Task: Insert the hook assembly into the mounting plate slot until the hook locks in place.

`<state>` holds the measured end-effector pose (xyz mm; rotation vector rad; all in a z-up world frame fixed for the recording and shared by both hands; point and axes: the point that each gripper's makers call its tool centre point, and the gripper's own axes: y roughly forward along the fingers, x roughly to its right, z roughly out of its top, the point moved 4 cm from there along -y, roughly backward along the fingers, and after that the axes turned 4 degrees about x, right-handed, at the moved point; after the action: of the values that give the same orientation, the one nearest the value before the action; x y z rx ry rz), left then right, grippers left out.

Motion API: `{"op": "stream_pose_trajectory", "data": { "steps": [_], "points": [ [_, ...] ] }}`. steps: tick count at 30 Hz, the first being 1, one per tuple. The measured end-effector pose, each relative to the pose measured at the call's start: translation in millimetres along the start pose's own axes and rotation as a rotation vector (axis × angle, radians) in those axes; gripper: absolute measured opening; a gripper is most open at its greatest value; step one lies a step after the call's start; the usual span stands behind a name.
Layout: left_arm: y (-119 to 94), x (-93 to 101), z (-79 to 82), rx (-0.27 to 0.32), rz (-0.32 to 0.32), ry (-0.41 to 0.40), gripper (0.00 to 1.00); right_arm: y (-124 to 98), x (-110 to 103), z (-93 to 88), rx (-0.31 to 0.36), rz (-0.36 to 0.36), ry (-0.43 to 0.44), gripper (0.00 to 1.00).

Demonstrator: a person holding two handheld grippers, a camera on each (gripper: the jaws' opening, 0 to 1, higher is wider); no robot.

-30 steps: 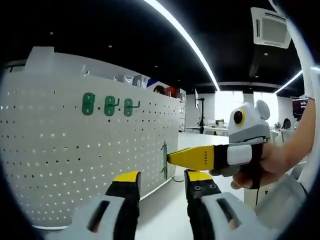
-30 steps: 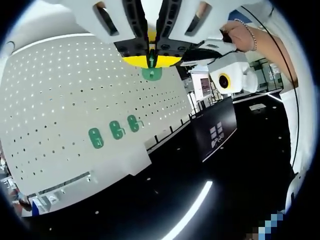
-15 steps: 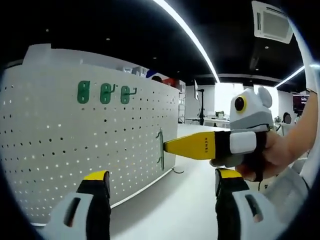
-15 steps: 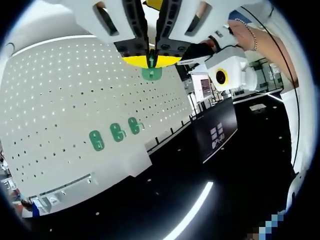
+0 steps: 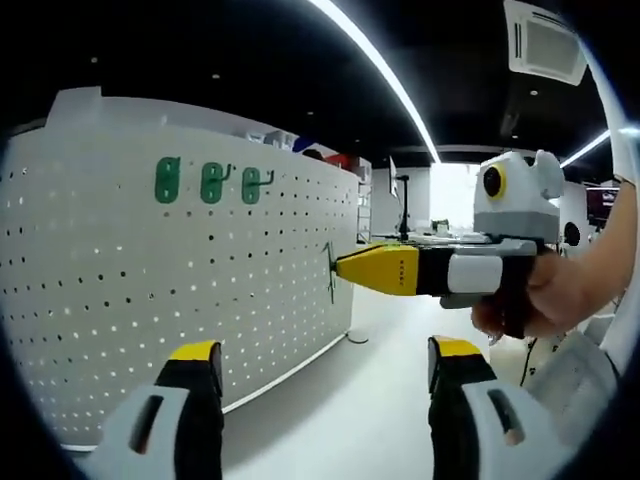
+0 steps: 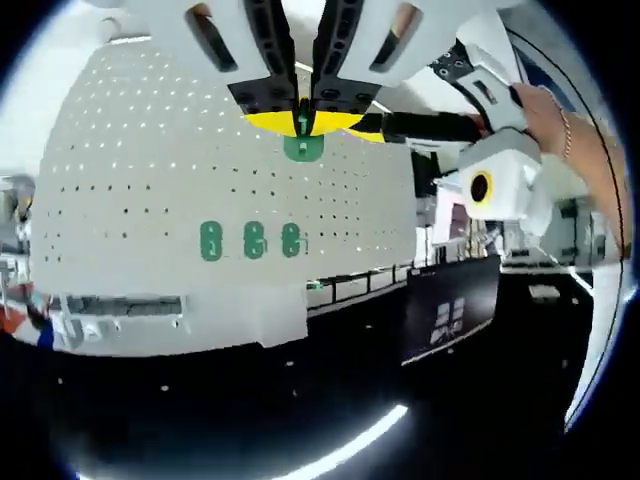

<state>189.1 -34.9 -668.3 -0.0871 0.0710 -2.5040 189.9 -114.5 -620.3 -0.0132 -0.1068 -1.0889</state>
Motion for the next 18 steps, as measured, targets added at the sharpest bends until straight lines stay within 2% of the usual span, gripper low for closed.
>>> {"op": "stream_pose_trajectory", "data": {
  "steps": [2,4,9,18],
  "points": [
    [0,0.1,0.0,0.0,0.001,-0.001,0.86,0,2,-0.3,-0.011,-0.008,-0.02,0.01],
    [0,0.2,-0.2,0.0,0.001,0.0,0.86,1,2,-1.5,-0.013,-0.001,0.012,0.01],
    [0,-0.1,-0.3,-0.002,0.0,-0.004,0.85,4,3,0.0,-0.012,-0.001,0.011,0.01],
    [-3,-4.5,-1.5,-0.006,0.017,-0.006,0.85,12,22,4.9,-0.016,-0.04,0.039,0.01]
  ]
}}
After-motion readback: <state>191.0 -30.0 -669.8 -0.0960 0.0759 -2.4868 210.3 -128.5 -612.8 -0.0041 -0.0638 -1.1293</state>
